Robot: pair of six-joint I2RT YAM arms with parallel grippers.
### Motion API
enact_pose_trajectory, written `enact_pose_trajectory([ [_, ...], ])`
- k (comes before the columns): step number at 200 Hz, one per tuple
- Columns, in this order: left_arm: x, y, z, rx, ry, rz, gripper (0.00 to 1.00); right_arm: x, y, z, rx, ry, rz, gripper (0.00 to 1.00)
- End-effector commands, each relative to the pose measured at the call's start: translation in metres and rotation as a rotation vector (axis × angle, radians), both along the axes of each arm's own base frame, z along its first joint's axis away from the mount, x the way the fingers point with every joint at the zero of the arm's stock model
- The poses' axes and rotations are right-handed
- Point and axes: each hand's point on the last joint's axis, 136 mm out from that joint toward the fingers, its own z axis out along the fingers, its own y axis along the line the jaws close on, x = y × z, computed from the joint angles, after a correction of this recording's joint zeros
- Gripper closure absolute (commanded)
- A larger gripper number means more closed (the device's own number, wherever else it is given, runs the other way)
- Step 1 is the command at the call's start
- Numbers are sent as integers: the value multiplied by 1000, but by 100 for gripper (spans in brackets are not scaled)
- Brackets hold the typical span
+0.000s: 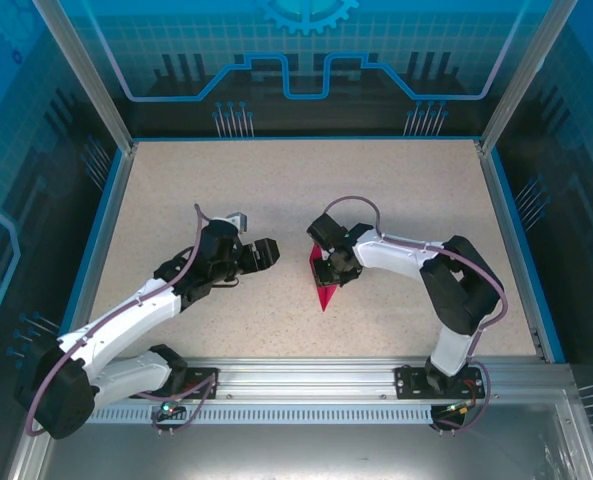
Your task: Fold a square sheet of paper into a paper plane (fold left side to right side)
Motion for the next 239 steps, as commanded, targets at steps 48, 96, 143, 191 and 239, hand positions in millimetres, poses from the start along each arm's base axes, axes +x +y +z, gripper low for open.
enact_pose_trajectory([
  [48, -2, 6, 2, 27, -26, -5, 17, 2, 8, -2, 44, 37, -11, 91],
  [96, -5, 8, 8, 31, -51, -21, 10, 57, -26, 31, -26, -23, -54, 97],
  [143, -10, 3, 9, 36, -74, -80, 1, 130, -52, 46, -8, -54, -175, 96],
  [191, -14, 1, 7, 55, -74, -121, 1, 162, -57, 29, -111, -17, -186, 96],
  [239, -16, 3, 3, 71, -62, -124, 1, 168, -58, 8, -164, 21, -208, 96],
])
